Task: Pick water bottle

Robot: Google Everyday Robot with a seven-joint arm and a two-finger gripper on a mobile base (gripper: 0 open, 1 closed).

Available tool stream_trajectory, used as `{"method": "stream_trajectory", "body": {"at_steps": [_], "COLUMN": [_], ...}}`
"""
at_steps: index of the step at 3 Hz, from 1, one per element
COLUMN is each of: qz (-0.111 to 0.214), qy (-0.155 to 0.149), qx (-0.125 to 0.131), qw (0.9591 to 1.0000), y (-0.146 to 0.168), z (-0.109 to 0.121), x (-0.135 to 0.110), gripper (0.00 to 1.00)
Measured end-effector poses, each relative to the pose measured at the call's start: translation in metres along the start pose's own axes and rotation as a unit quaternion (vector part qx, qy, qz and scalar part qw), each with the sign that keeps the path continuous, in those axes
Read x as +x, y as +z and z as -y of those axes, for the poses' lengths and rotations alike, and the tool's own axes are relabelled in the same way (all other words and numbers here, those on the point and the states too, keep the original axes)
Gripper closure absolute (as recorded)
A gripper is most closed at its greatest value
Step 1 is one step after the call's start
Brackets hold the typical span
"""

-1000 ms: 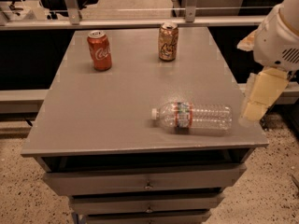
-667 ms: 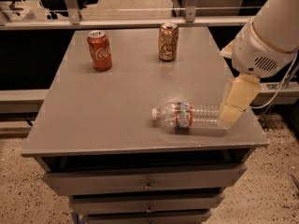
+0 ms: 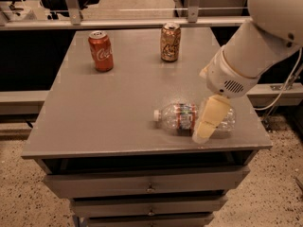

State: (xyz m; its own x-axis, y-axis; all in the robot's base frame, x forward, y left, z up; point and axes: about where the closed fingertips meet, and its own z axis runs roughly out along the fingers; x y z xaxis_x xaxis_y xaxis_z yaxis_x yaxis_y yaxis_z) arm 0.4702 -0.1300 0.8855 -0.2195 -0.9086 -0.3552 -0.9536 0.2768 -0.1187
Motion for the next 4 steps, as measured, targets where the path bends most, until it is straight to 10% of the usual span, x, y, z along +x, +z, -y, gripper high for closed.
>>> {"method": "stream_trajectory", "body": {"at_steps": [1, 4], "qz": [0.011, 0.046], "qy": [0.001, 0.015], "qx": [-0.005, -0.001], "qw": [0.9999, 0.9988], "y": [0.028, 0.052], "z": [-0.005, -0.001], "x": [0.001, -0.012], "gripper": [0.0, 0.63]}}
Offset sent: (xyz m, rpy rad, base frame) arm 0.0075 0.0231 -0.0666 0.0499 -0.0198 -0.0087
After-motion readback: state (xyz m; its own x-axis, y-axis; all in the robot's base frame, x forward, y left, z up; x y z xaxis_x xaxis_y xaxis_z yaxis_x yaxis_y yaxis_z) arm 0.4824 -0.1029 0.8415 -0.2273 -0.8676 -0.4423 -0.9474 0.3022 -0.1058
